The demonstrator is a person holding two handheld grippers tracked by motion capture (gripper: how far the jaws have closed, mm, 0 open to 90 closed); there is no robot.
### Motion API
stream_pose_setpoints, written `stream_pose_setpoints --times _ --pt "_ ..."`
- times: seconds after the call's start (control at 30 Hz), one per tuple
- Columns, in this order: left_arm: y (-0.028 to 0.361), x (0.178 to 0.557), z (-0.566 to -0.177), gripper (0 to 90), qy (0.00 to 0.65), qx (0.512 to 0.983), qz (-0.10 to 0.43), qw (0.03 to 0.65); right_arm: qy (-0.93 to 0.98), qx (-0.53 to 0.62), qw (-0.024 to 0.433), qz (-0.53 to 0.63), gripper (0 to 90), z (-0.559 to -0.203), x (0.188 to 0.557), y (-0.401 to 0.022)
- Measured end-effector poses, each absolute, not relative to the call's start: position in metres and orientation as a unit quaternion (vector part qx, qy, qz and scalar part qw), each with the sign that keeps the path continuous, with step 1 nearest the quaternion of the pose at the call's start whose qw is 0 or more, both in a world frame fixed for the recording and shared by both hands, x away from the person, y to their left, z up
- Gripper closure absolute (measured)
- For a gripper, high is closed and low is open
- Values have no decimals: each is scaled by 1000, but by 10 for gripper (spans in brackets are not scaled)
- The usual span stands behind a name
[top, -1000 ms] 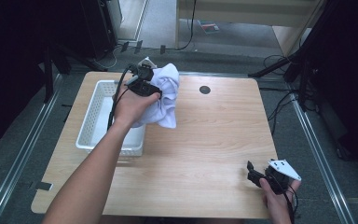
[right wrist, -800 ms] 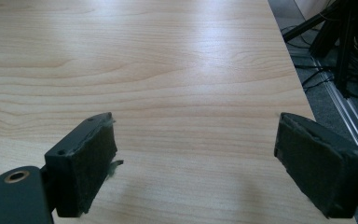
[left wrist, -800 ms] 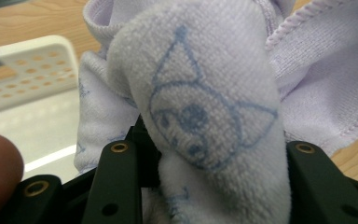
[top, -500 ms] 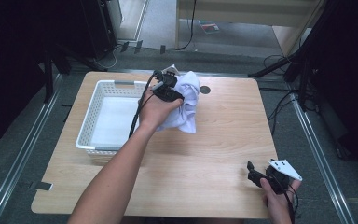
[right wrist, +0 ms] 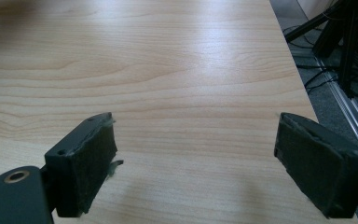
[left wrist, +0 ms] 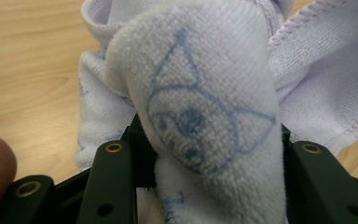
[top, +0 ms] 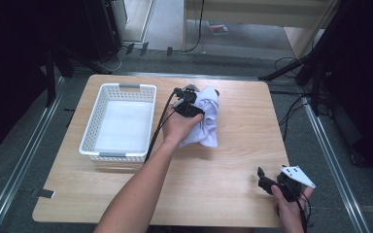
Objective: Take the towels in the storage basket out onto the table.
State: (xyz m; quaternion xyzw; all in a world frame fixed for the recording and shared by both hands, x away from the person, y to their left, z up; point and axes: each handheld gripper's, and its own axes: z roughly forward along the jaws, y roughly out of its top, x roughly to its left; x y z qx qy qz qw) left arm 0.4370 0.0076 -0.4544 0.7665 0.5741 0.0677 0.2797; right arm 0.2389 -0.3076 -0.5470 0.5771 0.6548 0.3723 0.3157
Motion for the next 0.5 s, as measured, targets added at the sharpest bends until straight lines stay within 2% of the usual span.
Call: stream_pose_setpoints --times 0.13,0.3,0.33,0.43,0.5 --pt "1 436 -467 508 573 769 60 277 654 577 316 373 130 -547 239 -308" --pt "-4 433 -471 397 569 773 55 276 655 577 315 373 131 -547 239 -308" --pt "-4 433 -469 364 567 773 51 280 655 577 315 373 130 -547 239 -308" --pt "-3 432 -466 184 571 768 56 285 655 577 315 373 130 -547 239 -308" --pt "1 431 -460 135 568 770 55 286 655 576 316 373 130 -547 239 -308"
